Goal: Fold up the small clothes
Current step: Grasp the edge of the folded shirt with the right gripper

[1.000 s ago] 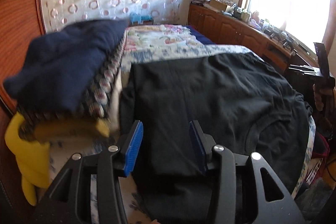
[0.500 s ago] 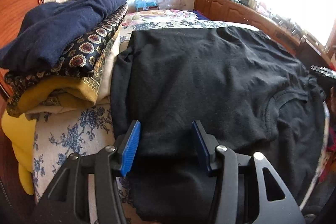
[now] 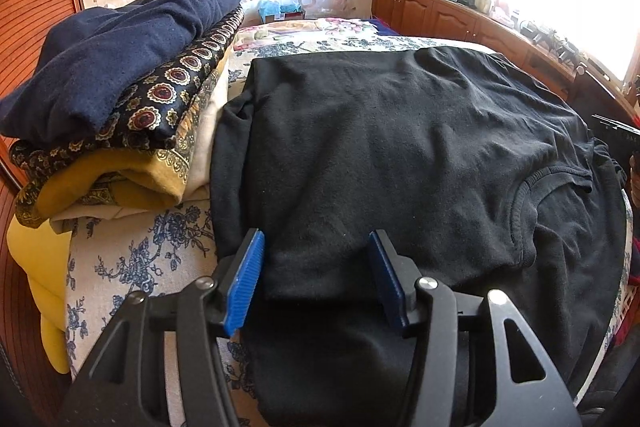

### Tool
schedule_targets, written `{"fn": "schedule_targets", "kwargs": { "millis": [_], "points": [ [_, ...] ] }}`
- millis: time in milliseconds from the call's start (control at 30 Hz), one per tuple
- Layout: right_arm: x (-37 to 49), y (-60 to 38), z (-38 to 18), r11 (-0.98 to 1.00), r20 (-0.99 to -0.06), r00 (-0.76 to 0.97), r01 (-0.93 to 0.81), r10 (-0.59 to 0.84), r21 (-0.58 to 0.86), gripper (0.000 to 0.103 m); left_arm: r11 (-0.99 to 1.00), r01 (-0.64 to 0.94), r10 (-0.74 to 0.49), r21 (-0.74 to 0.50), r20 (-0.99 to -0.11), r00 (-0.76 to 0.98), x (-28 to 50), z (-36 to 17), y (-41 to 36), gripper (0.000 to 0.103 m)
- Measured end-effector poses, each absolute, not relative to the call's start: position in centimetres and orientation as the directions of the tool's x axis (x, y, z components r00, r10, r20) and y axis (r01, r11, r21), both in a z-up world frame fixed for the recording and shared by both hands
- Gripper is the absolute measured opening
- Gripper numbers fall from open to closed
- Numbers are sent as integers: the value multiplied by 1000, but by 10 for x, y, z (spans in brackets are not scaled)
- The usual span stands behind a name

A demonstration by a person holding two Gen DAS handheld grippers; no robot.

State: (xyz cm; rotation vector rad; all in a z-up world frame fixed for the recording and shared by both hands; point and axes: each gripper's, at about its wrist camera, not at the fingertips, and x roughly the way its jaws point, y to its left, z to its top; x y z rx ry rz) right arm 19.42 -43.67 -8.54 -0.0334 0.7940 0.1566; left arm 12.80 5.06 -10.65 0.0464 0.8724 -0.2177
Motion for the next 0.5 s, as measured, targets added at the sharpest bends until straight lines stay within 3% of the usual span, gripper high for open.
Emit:
{"fn": "schedule_targets", "kwargs": {
  "millis": [400, 500],
  "points": [
    [199, -391, -94, 958, -777, 584, -272, 236, 87, 60, 977, 208, -171, -49, -764, 622, 128, -107, 51, 54],
    [208, -382, -102, 962, -808, 549, -261, 214, 78, 43, 977, 208, -171, -49, -764, 622, 128, -107, 51, 54]
  ]
}}
